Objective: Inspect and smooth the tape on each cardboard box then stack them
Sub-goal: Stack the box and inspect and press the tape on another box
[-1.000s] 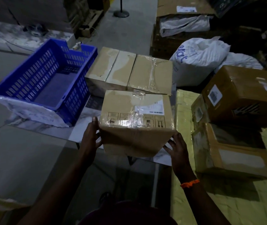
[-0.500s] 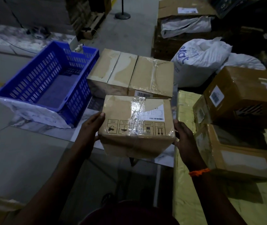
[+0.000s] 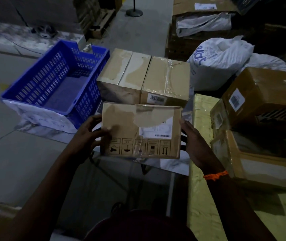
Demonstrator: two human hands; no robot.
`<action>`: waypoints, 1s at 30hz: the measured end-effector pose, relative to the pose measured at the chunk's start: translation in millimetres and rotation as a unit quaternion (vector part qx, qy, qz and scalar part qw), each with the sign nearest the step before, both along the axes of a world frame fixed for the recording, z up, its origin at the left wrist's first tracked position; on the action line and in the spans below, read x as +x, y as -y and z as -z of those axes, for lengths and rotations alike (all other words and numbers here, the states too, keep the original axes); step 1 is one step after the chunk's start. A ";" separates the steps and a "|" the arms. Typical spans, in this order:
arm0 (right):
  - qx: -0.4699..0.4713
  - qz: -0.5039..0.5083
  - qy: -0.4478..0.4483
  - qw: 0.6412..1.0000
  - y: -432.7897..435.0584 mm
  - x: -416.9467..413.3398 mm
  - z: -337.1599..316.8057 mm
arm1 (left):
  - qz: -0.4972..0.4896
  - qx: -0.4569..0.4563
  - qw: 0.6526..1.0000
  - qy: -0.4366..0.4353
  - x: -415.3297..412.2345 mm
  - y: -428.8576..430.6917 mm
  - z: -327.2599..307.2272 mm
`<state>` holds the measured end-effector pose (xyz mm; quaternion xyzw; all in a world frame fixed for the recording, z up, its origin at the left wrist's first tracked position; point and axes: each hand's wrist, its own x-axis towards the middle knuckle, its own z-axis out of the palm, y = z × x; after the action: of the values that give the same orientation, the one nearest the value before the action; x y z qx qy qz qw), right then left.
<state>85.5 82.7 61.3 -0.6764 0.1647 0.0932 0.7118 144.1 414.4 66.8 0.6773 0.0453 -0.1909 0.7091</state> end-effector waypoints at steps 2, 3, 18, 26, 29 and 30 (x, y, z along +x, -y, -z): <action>0.029 0.040 -0.019 0.999 -5.0 -5.3 2.9 | -0.031 -0.030 0.999 -0.021 -12.9 -9.5 5.5; 0.036 0.054 -0.030 0.997 -7.0 -8.0 4.8 | -0.047 -0.040 0.997 -0.039 -18.5 -12.2 8.7; -0.019 0.044 -0.057 0.997 -19.0 -54.5 71.8 | -0.057 -0.040 0.992 -0.103 -71.3 -6.6 98.7; -0.099 0.063 -0.068 0.991 -22.5 -68.8 115.1 | -0.106 -0.040 0.983 -0.142 -83.8 2.2 122.9; -0.114 0.059 -0.067 0.989 -20.2 -65.6 116.7 | -0.098 -0.017 0.986 -0.136 -80.8 1.9 119.4; -0.117 0.057 -0.068 0.989 -19.2 -63.3 116.3 | -0.092 0.006 0.987 -0.132 -79.1 2.4 116.2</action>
<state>22.2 101.9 -54.9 -0.7367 0.2602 0.0784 0.6192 65.0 412.0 -49.4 0.6437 0.2015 -0.2124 0.7070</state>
